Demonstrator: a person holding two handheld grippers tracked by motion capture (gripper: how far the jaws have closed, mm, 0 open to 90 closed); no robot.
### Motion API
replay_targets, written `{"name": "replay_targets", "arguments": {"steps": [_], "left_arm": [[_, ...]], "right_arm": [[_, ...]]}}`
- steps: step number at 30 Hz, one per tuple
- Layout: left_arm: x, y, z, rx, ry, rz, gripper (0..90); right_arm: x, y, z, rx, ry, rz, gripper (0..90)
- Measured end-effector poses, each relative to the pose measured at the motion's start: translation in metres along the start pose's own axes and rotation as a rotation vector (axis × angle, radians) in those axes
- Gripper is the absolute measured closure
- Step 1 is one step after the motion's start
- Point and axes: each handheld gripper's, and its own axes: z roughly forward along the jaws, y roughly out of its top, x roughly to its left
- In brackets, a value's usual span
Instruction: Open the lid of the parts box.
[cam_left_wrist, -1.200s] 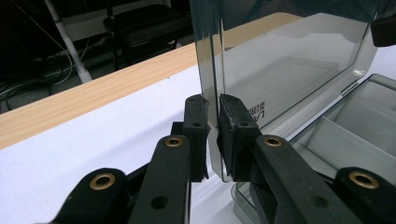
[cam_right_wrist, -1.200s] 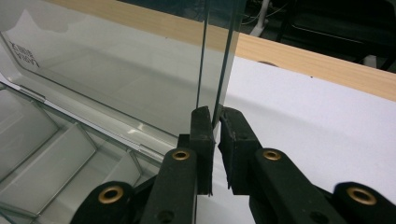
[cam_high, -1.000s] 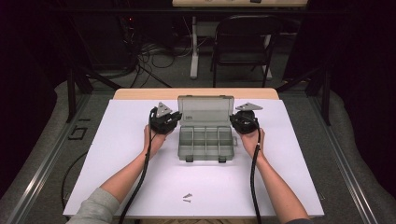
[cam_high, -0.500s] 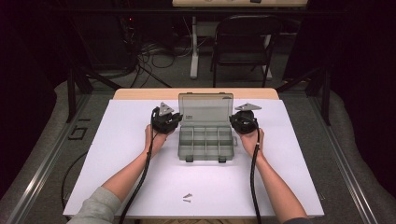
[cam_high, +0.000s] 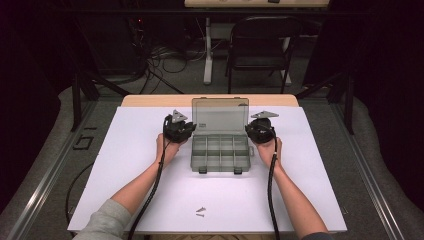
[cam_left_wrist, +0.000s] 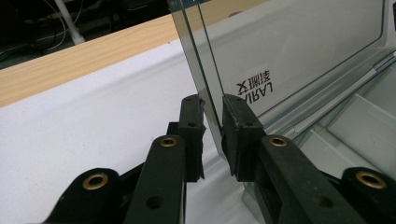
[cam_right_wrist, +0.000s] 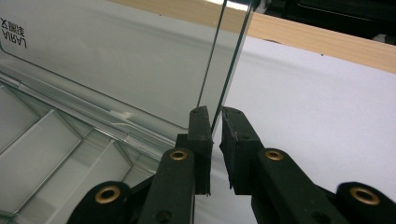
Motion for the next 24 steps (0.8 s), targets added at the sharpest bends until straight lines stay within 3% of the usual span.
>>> {"name": "replay_targets", "arguments": {"steps": [15, 24], "left_arm": [[0.0012, -0.0033, 0.0054, 0.036, 0.006, -0.001, 75.6], [0.0067, -0.005, 0.004, 0.046, -0.003, -0.025, 74.5]], "right_arm": [[-0.0009, -0.0027, 0.006, 0.026, 0.005, 0.007, 80.7], [-0.0031, -0.0043, 0.0067, 0.036, 0.007, 0.01, 79.1]]}}
